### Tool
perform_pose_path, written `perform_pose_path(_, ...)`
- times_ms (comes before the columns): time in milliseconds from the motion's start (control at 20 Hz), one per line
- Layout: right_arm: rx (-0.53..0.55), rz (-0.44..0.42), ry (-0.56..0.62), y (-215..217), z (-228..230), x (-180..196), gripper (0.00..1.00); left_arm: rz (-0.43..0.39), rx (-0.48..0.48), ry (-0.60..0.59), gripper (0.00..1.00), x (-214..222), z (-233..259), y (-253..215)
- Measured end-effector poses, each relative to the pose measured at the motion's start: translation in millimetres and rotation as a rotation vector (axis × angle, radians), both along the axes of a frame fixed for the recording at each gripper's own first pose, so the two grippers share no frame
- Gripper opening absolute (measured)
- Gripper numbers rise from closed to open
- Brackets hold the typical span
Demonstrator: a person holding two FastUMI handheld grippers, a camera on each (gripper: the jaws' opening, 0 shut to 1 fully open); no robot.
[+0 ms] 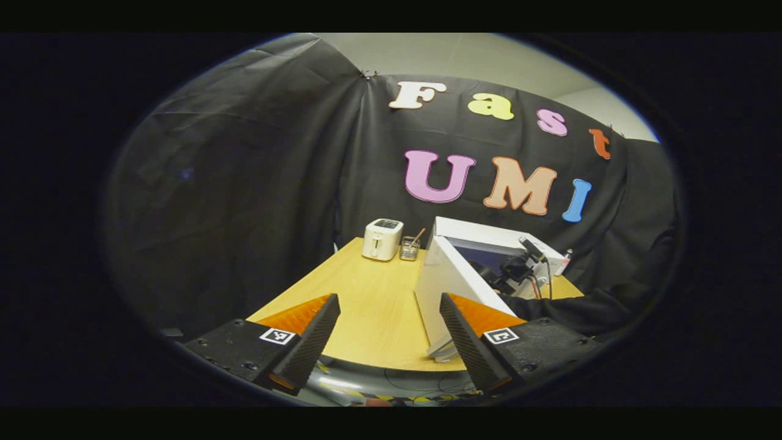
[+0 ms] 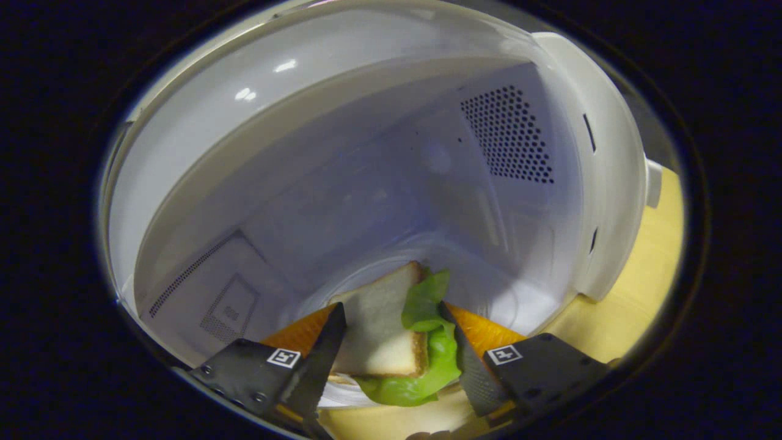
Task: Open the microwave oven with the left hand, put the food in, and close the microwave oven.
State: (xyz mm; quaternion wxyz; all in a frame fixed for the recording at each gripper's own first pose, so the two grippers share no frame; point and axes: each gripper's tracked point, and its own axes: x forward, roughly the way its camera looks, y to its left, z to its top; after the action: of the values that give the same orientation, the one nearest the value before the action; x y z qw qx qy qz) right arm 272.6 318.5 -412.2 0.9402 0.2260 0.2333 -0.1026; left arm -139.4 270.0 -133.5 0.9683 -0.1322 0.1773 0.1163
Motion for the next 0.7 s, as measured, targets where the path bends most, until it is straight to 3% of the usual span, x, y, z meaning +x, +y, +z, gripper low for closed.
perform_pose_path(250, -0.043, 0.027, -0.062, -10, 22, 1, 0.91, -0.025, 0.008, 0.005, 0.96, -2, 1, -9)
perform_pose_path(300, -0.052, 0.035, -0.072, -11, 26, 0, 0.99, -0.027, 0.006, 0.007, 0.95, -3, 0, -10)
perform_pose_path(450, -0.066, 0.065, -0.100, -12, 42, -5, 0.99, -0.032, 0.008, 0.002, 0.94, -5, 6, -13)
perform_pose_path(500, -0.061, 0.081, -0.099, -13, 46, -9, 0.91, -0.035, 0.014, -0.004, 0.96, -4, 8, -15)
perform_pose_path(550, -0.068, 0.093, -0.096, -17, 48, -13, 0.91, -0.038, 0.021, -0.008, 0.94, -4, 11, -16)
perform_pose_path(600, -0.080, 0.108, -0.101, -21, 52, -17, 0.99, -0.044, 0.027, -0.015, 0.96, -4, 13, -18)
perform_pose_path(700, -0.119, 0.143, -0.120, -29, 63, -25, 0.99, -0.068, 0.038, -0.028, 0.94, -1, 17, -26)
